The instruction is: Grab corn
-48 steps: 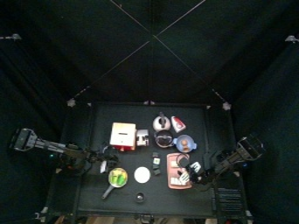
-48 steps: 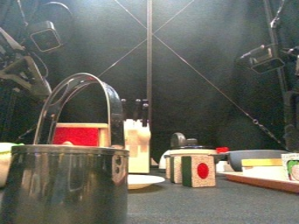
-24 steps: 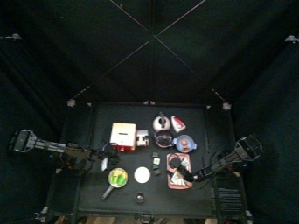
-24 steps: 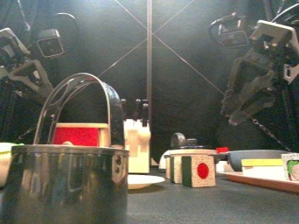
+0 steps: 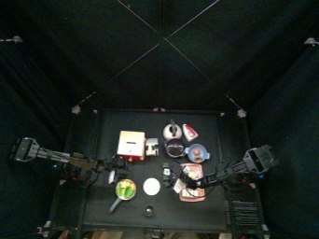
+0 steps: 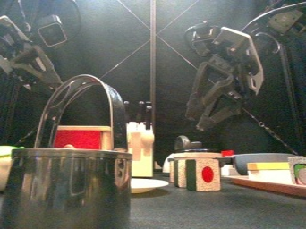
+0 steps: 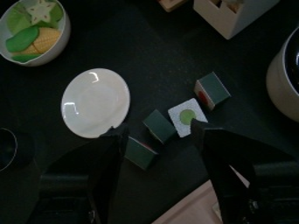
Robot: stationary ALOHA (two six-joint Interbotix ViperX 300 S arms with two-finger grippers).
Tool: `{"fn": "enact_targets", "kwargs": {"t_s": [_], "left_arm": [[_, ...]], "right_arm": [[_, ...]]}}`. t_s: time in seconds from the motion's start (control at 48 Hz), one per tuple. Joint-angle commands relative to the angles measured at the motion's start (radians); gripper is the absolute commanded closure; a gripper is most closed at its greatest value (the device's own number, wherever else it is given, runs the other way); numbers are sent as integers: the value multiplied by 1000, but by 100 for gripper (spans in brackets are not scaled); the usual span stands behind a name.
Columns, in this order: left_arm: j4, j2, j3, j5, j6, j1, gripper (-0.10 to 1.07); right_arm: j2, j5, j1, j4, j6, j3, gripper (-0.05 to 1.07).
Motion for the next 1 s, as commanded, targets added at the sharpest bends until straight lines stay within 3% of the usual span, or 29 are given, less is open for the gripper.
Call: {"fn": "enact_targets", "kwargs": {"t_s": [0.0,0.188,0.333,0.5,0.708,0.833,0.979], "left_arm": [[-43,-2,-31,25,3,-49,13],[-97,8,-43,118,3,-196,5],[-173,64,-77,163,2,-261,4],[-344,164,-130,264,-2,-273,5],[-591,245,-259,566,-9,-273,6],[-652,282,-319,612,-21,-279,6],[-657,333,-356,623,-87,-279,6]], "right_arm": [[5,-6,-6,-14,-2,-25,11],[31,-23,-6,-15,-3,-18,11],[44,-26,-6,-17,-3,-9,11],[52,-34,-3,-18,-3,-8,11],[58,-40,0,-20,-6,-8,11],[57,-41,0,-26,-6,2,11],[37,-41,8,-26,-5,25,11]]}}
